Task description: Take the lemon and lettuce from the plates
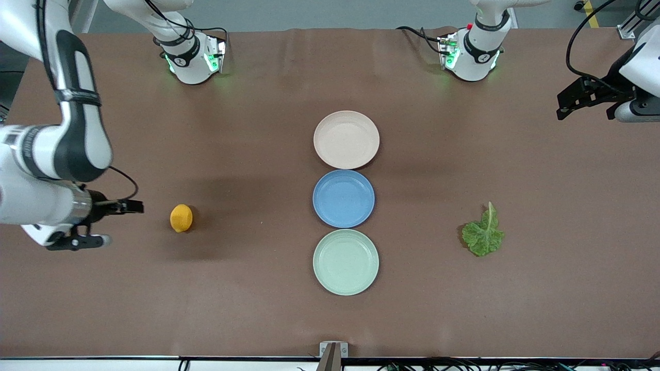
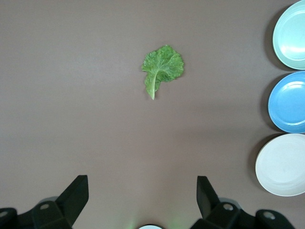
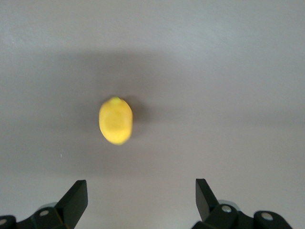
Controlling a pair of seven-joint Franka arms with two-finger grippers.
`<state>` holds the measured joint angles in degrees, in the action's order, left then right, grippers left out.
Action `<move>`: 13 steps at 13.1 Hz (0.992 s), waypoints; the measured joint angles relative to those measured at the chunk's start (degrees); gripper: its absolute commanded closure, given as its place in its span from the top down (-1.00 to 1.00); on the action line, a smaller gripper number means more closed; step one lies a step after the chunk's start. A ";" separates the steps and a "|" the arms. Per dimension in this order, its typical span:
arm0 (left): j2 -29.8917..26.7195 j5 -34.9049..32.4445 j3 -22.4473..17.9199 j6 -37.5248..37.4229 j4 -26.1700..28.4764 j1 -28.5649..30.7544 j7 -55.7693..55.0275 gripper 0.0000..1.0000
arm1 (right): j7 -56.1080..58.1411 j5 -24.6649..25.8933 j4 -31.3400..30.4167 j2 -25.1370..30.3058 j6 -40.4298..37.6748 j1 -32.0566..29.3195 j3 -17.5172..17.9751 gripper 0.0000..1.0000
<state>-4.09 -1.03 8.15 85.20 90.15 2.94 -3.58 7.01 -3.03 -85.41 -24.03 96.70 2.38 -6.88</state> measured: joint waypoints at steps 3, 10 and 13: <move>0.00 0.00 0.27 0.00 0.05 -0.01 0.01 1.00 | 0.17 0.07 6.42 1.43 -8.14 -2.25 -0.01 1.00; 0.00 0.01 0.49 0.00 0.07 -0.03 0.02 1.00 | 0.17 1.15 10.13 2.01 -14.14 -2.59 0.32 1.00; 0.00 0.04 0.52 0.00 0.08 -0.04 0.02 1.00 | 0.17 1.21 9.41 5.23 -15.09 -2.59 0.35 1.00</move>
<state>-4.09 -0.99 8.68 85.21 90.23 2.90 -3.56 7.18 -1.82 -76.00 -18.80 81.61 -0.21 -6.53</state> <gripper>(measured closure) 0.000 0.000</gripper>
